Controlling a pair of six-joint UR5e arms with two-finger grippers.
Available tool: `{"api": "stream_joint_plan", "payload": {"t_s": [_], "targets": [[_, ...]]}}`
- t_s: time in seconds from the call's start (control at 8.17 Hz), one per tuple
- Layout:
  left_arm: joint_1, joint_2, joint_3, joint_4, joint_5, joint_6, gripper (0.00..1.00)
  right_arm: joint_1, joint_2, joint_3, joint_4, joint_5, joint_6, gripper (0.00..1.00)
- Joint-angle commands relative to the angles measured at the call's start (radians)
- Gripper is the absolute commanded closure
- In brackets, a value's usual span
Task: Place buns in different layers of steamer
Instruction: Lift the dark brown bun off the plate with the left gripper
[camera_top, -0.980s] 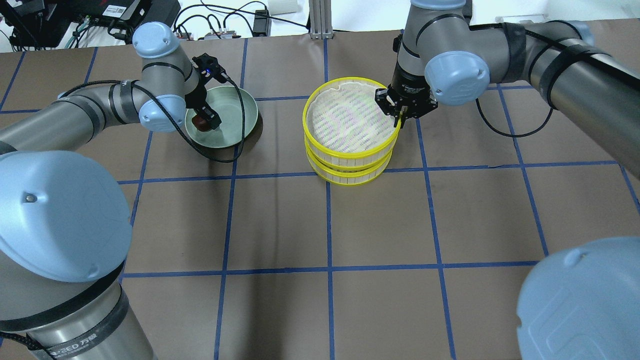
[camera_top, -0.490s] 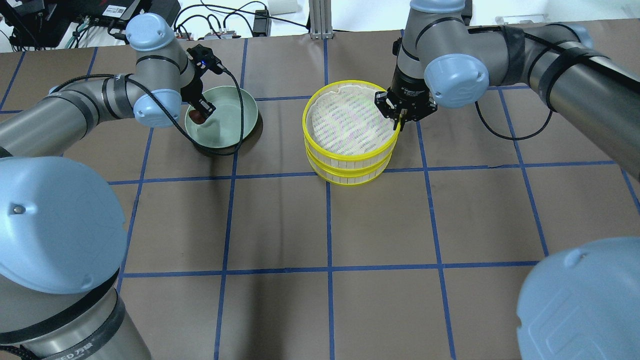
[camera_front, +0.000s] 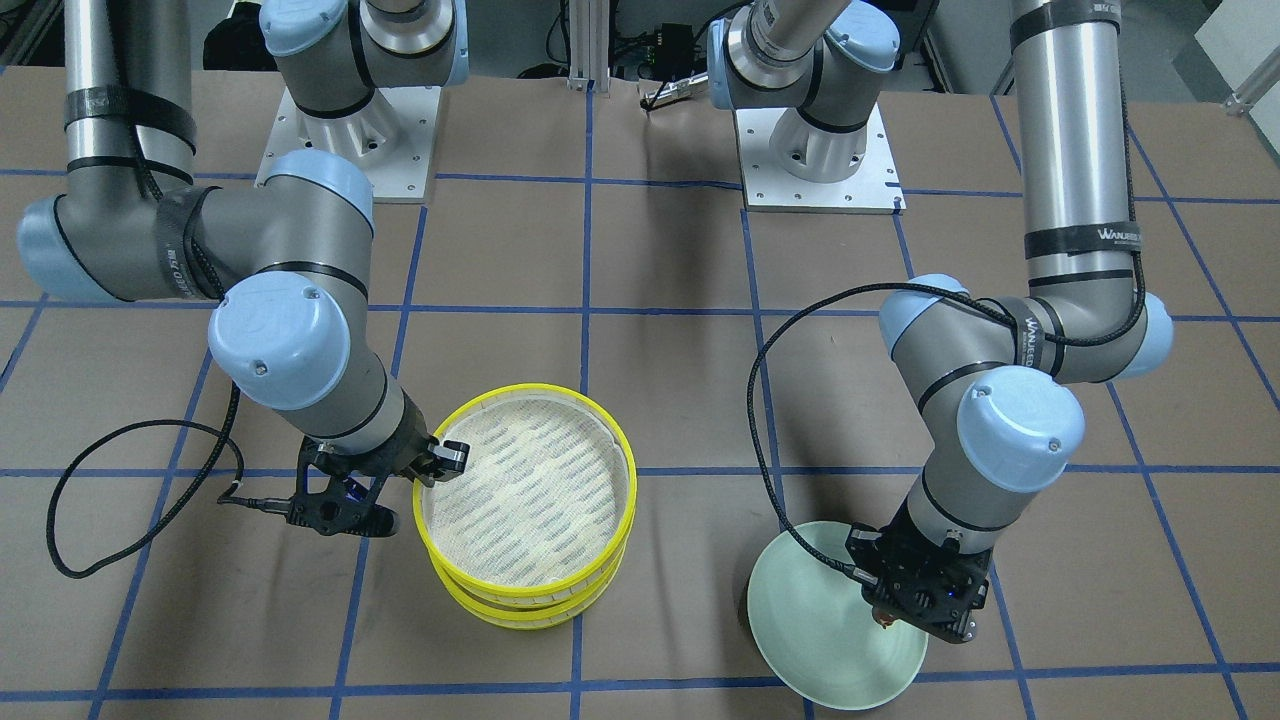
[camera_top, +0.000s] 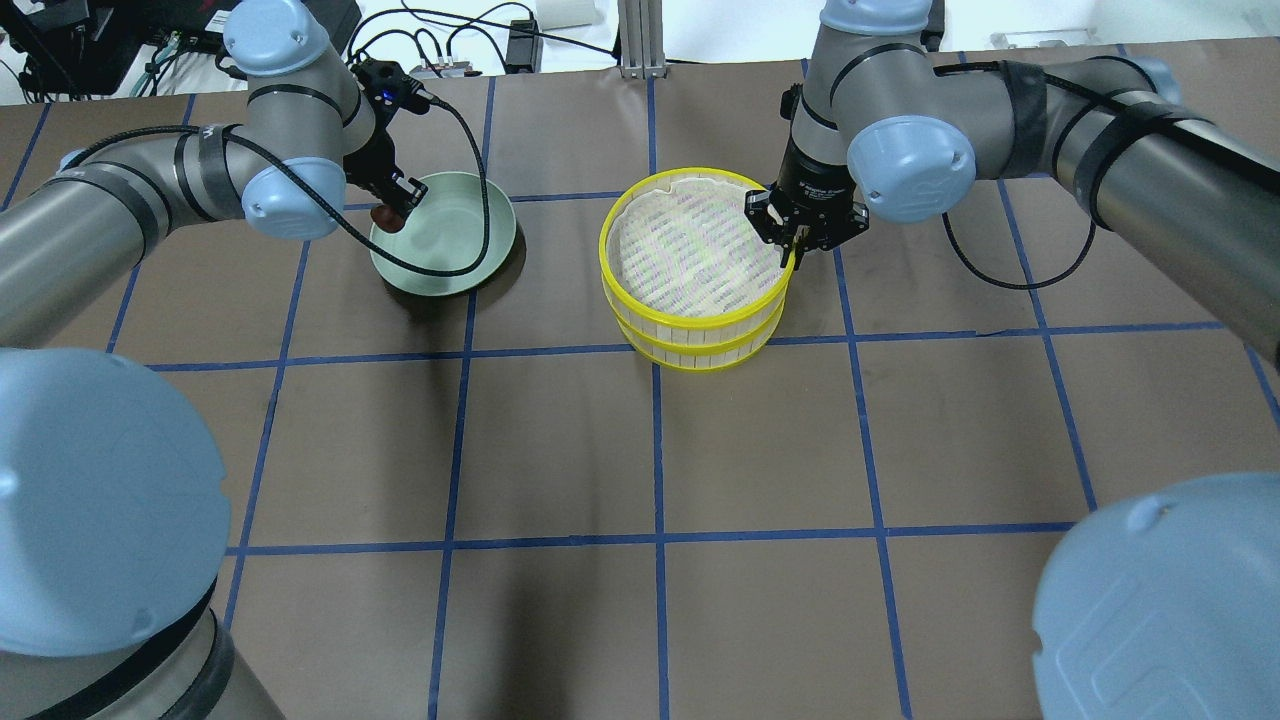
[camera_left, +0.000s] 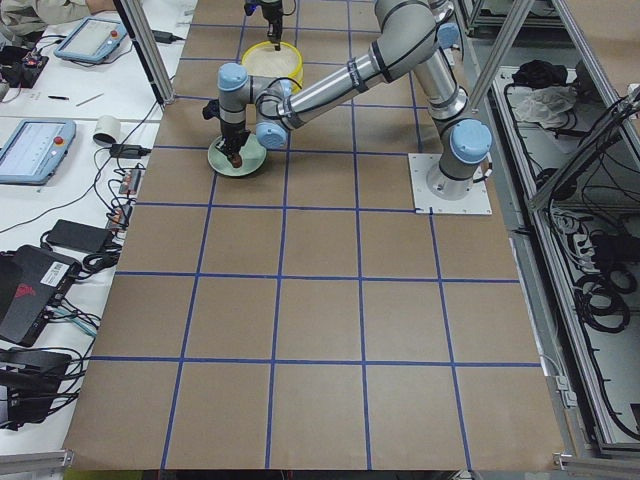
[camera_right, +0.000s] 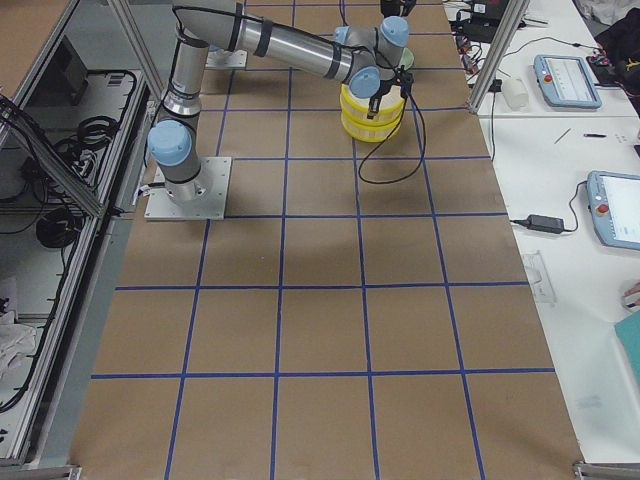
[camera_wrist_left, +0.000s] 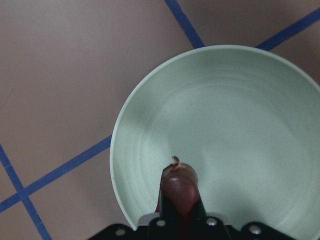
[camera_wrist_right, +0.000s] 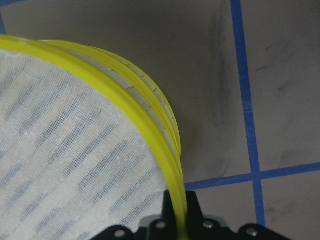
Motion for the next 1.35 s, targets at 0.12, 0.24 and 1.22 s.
{"api": "stream_joint_plan", "payload": {"t_s": [0.12, 0.24, 1.22], "targets": [[-0.019, 0.079, -0.009, -0.042, -0.048, -0.151, 1.00, -0.001, -0.008, 0.004, -0.025, -0.001, -0.005, 1.00], [-0.030, 0.087, -0.010, -0.042, -0.049, -0.183, 1.00, -0.001, -0.010, 0.002, -0.036, -0.002, -0.005, 1.00], [-0.163, 0.171, -0.016, -0.057, -0.194, -0.807, 1.00, -0.003, -0.001, 0.015, -0.041, -0.001, -0.005, 0.93]]}}
